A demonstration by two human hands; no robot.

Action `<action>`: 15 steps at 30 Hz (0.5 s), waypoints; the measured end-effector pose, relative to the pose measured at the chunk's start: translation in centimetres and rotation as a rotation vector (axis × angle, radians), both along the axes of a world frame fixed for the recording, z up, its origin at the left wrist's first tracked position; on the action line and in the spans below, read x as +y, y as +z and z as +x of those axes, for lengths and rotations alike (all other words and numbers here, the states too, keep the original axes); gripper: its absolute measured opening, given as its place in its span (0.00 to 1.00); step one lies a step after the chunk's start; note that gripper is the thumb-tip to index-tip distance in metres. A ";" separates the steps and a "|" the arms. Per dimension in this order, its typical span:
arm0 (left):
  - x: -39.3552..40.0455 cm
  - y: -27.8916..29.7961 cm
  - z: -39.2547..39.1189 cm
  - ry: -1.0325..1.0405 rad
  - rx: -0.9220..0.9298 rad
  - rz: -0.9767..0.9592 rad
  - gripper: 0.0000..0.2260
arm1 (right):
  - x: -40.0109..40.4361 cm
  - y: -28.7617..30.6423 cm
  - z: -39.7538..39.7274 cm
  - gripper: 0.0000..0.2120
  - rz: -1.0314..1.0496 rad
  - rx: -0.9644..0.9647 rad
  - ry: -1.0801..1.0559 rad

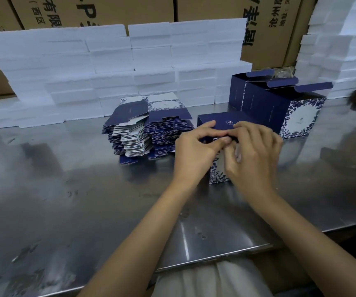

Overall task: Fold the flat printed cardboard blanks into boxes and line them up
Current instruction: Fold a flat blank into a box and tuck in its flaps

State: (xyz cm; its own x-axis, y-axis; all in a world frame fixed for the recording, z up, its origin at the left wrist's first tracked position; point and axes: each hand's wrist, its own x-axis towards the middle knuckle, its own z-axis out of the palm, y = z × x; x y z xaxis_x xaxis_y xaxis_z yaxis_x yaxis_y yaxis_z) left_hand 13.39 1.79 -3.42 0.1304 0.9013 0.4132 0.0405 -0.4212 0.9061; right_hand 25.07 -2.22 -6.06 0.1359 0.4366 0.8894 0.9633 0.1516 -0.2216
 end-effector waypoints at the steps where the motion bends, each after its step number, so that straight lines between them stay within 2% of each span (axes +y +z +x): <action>1: 0.7 0.0 0.9 0.013 0.029 0.028 0.09 | 0.5 -0.3 1.0 0.09 0.002 -0.027 -0.056; 5: 4.5 0.3 3.8 0.022 0.061 0.031 0.08 | 3.5 -0.9 3.8 0.17 -0.075 -0.092 -0.114; 11: 11.7 -0.3 8.0 0.146 0.107 0.063 0.05 | 10.4 -2.0 5.9 0.32 -0.364 -0.009 -0.125; 15: 17.1 -0.3 10.6 0.218 0.119 0.046 0.05 | 16.3 -2.3 7.1 0.38 -0.460 0.014 -0.158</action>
State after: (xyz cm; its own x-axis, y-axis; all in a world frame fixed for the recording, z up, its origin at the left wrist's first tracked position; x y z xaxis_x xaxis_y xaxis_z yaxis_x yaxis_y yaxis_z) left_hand 23.95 18.87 -3.69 -0.0151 0.8940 0.4478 0.2401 -0.4315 0.8696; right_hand 32.21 14.08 -8.31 0.2428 0.7568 0.6068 0.9630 -0.1130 -0.2445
